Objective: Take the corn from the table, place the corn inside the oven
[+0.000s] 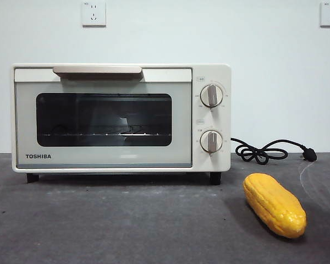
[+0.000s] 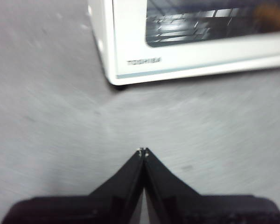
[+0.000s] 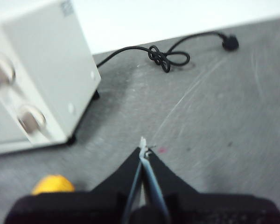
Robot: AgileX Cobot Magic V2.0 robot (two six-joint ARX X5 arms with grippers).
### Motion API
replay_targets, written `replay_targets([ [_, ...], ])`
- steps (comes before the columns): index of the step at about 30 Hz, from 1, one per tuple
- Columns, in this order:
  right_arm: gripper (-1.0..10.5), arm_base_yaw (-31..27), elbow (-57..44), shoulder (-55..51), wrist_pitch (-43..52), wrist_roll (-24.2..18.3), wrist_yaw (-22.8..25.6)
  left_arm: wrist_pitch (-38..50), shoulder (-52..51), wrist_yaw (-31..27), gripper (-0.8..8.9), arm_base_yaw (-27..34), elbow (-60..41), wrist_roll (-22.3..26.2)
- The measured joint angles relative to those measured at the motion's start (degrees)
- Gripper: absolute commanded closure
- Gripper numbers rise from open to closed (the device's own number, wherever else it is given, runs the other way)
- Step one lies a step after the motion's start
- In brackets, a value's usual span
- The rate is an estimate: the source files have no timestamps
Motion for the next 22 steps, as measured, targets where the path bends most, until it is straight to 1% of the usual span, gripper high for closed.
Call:
replay_targets([
  [2, 9.5, 0.00, 0.00, 0.00, 0.00, 11.15, 0.04, 0.00, 0.00, 2.05, 8.17, 0.00, 0.02, -9.92],
  [3, 9.5, 0.00, 0.00, 0.00, 0.00, 14.82, 0.04, 0.02, 0.00, 2.40, 8.17, 0.00, 0.02, -14.43],
  [5, 9.5, 0.00, 0.00, 0.00, 0.00, 18.51, 0.31, 0.13, 0.00, 2.54, 8.17, 0.00, 0.00, -20.87],
  [6, 9.5, 0.00, 0.00, 0.00, 0.00, 19.37, 0.48, 0.68, 0.00, 2.54, 8.17, 0.00, 0.02, -23.23],
  [8, 9.5, 0.00, 0.00, 0.00, 0.00, 20.17, 0.17, 2.36, 0.00, 2.54, 8.17, 0.00, 0.02, -25.38],
  [11, 9.5, 0.00, 0.00, 0.00, 0.07, 20.52, -1.38, 4.96, 0.00, 2.54, 8.17, 0.00, 0.02, -26.36],
  [15, 9.5, 0.00, 0.50, 0.00, -0.31, 21.40, -7.15, 6.86, 0.04, 5.60, 8.17, 0.00, 0.74, -28.72],
  [17, 9.4, 0.00, 3.10, 0.04, -0.70, 21.97, -7.91, 6.62, 0.22, 6.62, 8.17, 0.00, 3.65, -29.70],
  [20, 9.4, 0.00, 10.71, 0.22, -0.11, 21.92, -7.98, 7.02, 1.55, 7.58, 8.17, 0.00, 10.93, -29.97],
  [22, 9.4, 0.00, 16.15, 1.40, -0.09, 21.18, -9.07, 7.02, 3.91, 9.55, 8.17, 0.00, 16.35, -29.86],
])
